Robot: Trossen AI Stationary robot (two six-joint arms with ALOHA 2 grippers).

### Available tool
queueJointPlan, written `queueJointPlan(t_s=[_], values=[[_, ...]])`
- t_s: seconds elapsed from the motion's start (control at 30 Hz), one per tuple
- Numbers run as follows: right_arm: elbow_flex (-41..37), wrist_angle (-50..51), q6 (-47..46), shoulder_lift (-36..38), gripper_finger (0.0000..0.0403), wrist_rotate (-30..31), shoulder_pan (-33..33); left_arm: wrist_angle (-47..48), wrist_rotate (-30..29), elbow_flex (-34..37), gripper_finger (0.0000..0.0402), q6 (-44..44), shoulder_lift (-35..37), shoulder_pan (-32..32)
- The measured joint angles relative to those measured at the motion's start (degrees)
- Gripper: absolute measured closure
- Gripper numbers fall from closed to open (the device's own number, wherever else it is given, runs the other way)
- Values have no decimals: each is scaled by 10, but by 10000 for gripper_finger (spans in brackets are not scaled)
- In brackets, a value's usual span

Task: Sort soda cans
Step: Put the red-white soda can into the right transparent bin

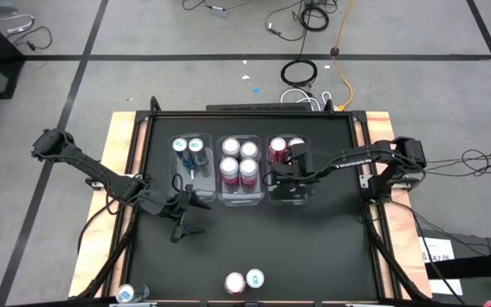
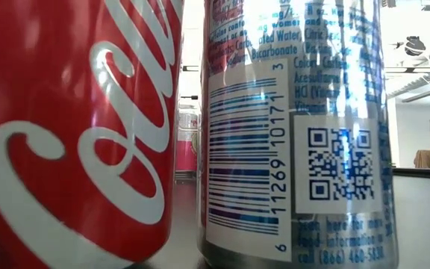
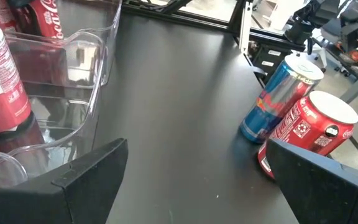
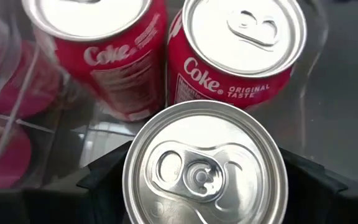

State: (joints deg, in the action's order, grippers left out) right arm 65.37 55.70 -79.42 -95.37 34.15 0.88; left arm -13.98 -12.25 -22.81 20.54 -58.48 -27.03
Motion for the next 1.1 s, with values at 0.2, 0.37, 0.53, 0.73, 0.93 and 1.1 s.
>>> queueJointPlan(t_s=[0.2, 0.37, 0.53, 0.73, 0.93, 1.1], values=[[-13, -14, 14, 1, 95, 13, 10, 0, 0, 0, 11, 1, 0, 0], [-17, -9, 21, 1, 69, 23, 10, 0, 0, 0, 11, 1, 0, 0], [-17, -5, 26, 2, 55, 19, 10, 0, 0, 0, 11, 1, 0, 0], [-17, -4, 39, 6, 56, 15, 9, 0, 0, 0, 11, 1, 0, 0], [-17, -5, 56, 48, 55, 26, 6, 0, 0, 0, 11, 1, 0, 0], [-16, -6, 66, 101, 55, 30, 6, 0, 0, 0, 11, 1, 0, 0]])
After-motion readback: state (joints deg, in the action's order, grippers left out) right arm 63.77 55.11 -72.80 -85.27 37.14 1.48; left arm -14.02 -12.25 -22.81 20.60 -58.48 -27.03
